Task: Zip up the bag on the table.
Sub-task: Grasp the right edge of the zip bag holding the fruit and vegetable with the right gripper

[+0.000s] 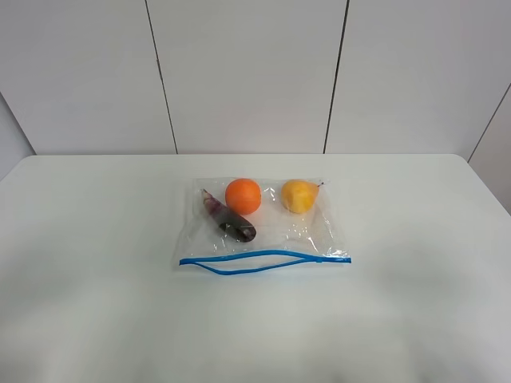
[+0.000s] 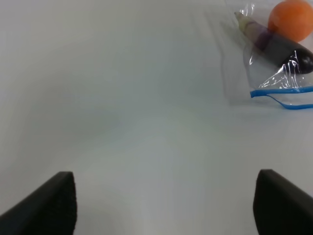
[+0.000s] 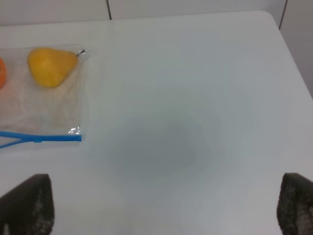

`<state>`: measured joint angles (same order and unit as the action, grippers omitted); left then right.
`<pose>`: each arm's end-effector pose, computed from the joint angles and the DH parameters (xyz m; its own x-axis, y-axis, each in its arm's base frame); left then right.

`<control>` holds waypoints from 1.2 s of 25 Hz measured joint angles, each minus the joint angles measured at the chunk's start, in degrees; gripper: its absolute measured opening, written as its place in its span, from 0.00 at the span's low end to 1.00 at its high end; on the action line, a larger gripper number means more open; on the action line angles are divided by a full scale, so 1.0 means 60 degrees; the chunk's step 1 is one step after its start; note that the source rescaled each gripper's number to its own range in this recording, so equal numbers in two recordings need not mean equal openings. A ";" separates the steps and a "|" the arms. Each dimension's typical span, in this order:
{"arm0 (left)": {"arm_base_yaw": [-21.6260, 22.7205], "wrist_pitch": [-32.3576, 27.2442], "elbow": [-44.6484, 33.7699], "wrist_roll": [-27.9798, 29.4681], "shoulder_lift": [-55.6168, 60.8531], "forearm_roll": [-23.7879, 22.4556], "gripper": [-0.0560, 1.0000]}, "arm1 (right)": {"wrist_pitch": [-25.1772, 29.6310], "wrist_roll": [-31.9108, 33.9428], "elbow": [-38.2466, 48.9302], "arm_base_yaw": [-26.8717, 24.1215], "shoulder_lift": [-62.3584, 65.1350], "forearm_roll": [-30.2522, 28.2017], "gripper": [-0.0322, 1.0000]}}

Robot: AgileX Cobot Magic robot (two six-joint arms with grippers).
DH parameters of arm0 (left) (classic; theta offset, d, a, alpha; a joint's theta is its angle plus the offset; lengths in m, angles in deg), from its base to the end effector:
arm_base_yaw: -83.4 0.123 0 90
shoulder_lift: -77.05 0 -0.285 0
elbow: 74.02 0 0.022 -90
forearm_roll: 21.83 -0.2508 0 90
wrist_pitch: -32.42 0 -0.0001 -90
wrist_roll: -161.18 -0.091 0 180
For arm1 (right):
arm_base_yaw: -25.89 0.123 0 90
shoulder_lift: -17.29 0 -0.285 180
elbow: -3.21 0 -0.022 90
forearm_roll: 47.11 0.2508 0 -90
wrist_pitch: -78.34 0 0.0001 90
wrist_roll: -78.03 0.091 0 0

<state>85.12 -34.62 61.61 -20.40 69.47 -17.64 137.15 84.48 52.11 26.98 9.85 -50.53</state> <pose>-0.0190 -0.0067 0.2885 -0.4836 -0.0155 -0.8751 0.0284 0.9990 -0.0334 -0.0037 -0.0047 0.2786 -0.4206 0.0735 -0.9043 0.0617 0.9967 0.0523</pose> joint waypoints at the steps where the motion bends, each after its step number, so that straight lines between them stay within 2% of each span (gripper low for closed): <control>1: 0.0000 0.0000 0.0000 0.0000 0.0000 0.0000 1.00 | 0.0000 0.0000 0.0000 0.0000 0.0000 0.0000 1.00; 12: 0.0000 0.0000 0.0000 0.0000 0.0000 0.0000 1.00 | -0.0018 0.0000 -0.0010 0.0000 0.0000 0.0000 1.00; 15: 0.0000 0.0000 0.0000 0.0000 0.0000 0.0000 1.00 | -0.0153 0.0330 -0.0329 0.0000 -0.0454 0.0174 1.00; 19: 0.0000 0.0000 0.0000 0.0000 0.0000 0.0000 1.00 | -0.0745 0.0416 -0.1042 0.0000 -0.2263 0.0968 1.00; 25: 0.0000 0.0000 0.0000 0.0000 0.0000 0.0000 1.00 | -0.1446 -0.0807 -0.2260 0.0000 -0.5883 0.2470 1.00; 30: 0.0000 0.0000 0.0000 0.0000 0.0000 0.0000 1.00 | -0.1541 -0.1530 -0.3268 0.0000 -0.9049 0.3081 1.00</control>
<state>85.12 -34.62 61.61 -20.40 69.47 -17.64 127.91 75.30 32.50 26.98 -44.44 -32.04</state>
